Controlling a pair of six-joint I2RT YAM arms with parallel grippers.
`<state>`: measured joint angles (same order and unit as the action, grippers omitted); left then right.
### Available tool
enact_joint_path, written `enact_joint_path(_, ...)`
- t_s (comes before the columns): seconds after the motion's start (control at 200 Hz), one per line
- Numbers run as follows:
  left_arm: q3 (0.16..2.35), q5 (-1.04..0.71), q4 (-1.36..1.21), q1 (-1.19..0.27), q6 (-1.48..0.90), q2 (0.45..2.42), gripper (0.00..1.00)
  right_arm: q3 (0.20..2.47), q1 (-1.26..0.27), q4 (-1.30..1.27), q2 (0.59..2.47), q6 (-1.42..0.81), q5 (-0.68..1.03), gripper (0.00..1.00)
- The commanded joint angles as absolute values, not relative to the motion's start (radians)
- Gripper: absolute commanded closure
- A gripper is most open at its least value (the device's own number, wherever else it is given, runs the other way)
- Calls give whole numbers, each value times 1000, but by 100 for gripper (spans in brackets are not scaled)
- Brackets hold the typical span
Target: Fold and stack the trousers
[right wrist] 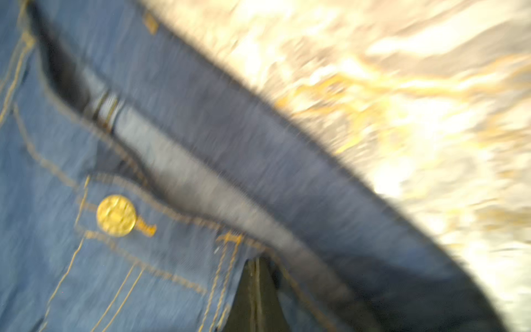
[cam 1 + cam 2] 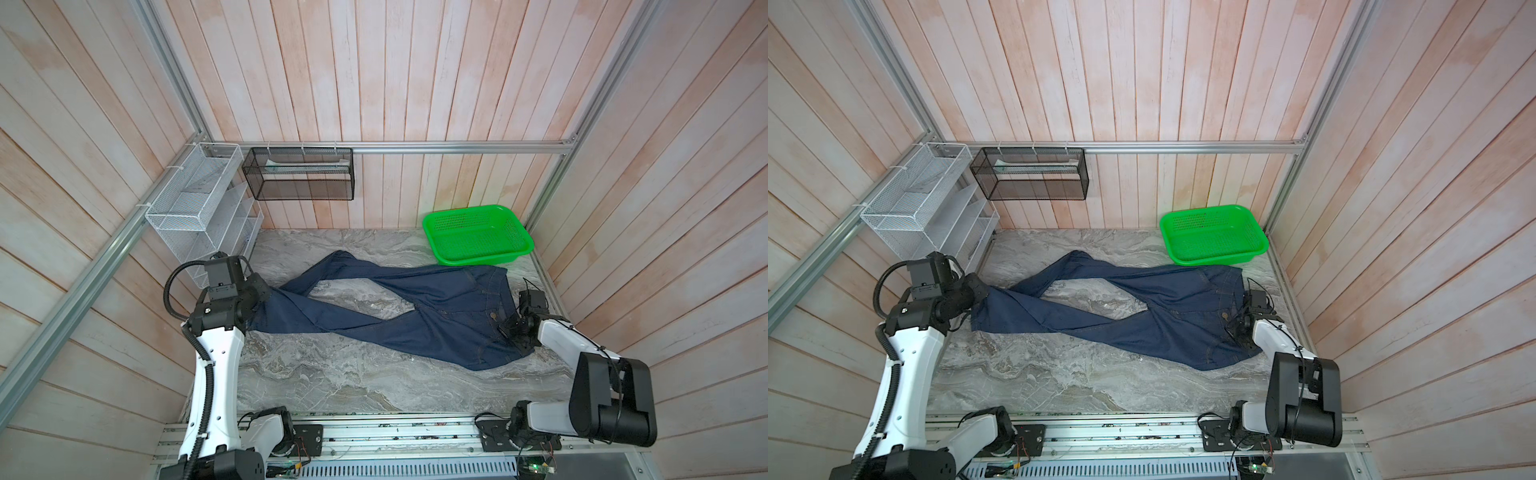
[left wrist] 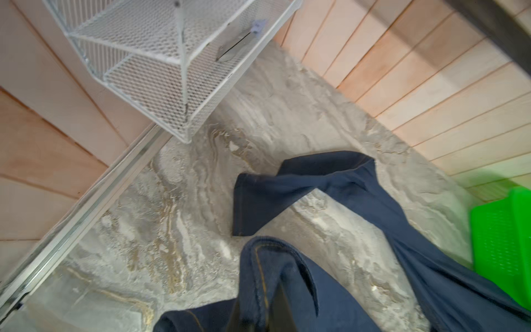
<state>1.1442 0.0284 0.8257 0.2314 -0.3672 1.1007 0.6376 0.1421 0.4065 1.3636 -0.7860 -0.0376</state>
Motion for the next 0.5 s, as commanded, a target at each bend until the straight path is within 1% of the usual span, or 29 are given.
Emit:
enact_joint_path(0.0, 1126, 112, 850, 241, -323, 1139, 100, 646, 176, 431, 1382, -775, -95, 100)
enact_joint_path(0.06, 1120, 117, 851, 241, -311, 1155, 100, 657, 183, 433, 1379, -758, -70, 100)
enact_joint_path(0.175, 1101, 87, 855, 242, -294, 1153, 100, 660, 156, 402, 1299, -704, 66, 100)
enact_joint_path(0.245, 1087, 92, 860, 242, -280, 1147, 100, 686, 106, 427, 1237, -692, 89, 88)
enact_joint_path(0.36, 1063, 130, 865, 244, -263, 1165, 100, 731, -7, 492, 1165, -711, 63, 76)
enact_joint_path(0.425, 1064, 155, 864, 244, -263, 1185, 100, 746, -85, 512, 1147, -736, 54, 74)
enact_joint_path(0.495, 1077, 170, 863, 243, -264, 1200, 100, 753, -204, 484, 1145, -753, 56, 73)
